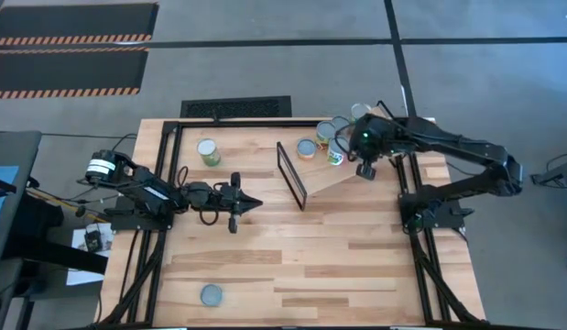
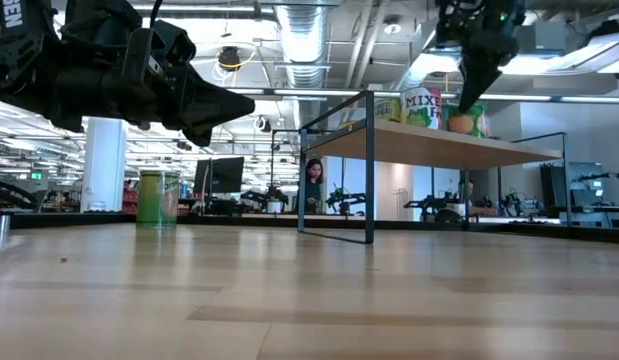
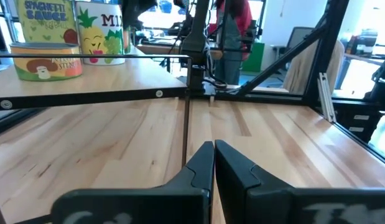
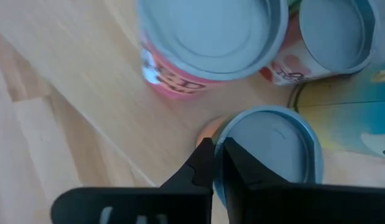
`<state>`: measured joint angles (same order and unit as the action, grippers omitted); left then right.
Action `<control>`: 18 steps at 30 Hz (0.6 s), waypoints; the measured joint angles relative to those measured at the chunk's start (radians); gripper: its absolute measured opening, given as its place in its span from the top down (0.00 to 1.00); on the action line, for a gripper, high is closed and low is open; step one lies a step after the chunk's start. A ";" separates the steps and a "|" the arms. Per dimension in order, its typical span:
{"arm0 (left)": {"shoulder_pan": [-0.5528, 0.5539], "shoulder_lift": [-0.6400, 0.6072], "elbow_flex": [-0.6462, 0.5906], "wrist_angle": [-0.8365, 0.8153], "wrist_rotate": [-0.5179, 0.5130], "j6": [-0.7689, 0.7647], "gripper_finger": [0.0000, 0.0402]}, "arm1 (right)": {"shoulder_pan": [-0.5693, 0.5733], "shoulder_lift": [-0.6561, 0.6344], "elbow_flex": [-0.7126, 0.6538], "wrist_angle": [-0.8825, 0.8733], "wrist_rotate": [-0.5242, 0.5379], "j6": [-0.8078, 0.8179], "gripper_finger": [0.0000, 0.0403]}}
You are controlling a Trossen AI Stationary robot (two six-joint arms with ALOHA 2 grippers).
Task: Pick and place cans onto a shelf
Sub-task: Put the canned peaches on the shelf
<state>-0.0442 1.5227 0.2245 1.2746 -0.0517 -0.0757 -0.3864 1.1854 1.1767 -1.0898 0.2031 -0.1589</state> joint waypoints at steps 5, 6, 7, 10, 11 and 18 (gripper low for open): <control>0.000 0.000 0.000 0.000 -0.007 0.000 1.00 | -0.032 0.031 0.001 0.026 -0.014 -0.040 0.91; 0.000 0.000 0.000 -0.001 -0.008 0.000 1.00 | -0.037 0.033 0.001 0.034 -0.019 -0.047 0.92; 0.000 0.000 0.000 -0.001 -0.008 0.000 1.00 | -0.042 0.035 0.001 0.039 -0.022 -0.054 0.92; 0.000 0.000 0.000 -0.001 -0.008 0.000 1.00 | -0.043 0.039 0.001 0.056 -0.025 -0.060 0.92; 0.000 0.000 0.000 -0.001 -0.008 0.000 1.00 | -0.043 0.039 0.001 0.060 -0.027 -0.060 0.92; 0.000 0.000 0.000 -0.001 -0.008 0.000 1.00 | -0.043 0.040 0.000 0.081 -0.037 -0.063 0.91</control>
<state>-0.0444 1.5229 0.2245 1.2732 -0.0599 -0.0757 -0.4290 1.2251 1.1767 -1.0089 0.1666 -0.2221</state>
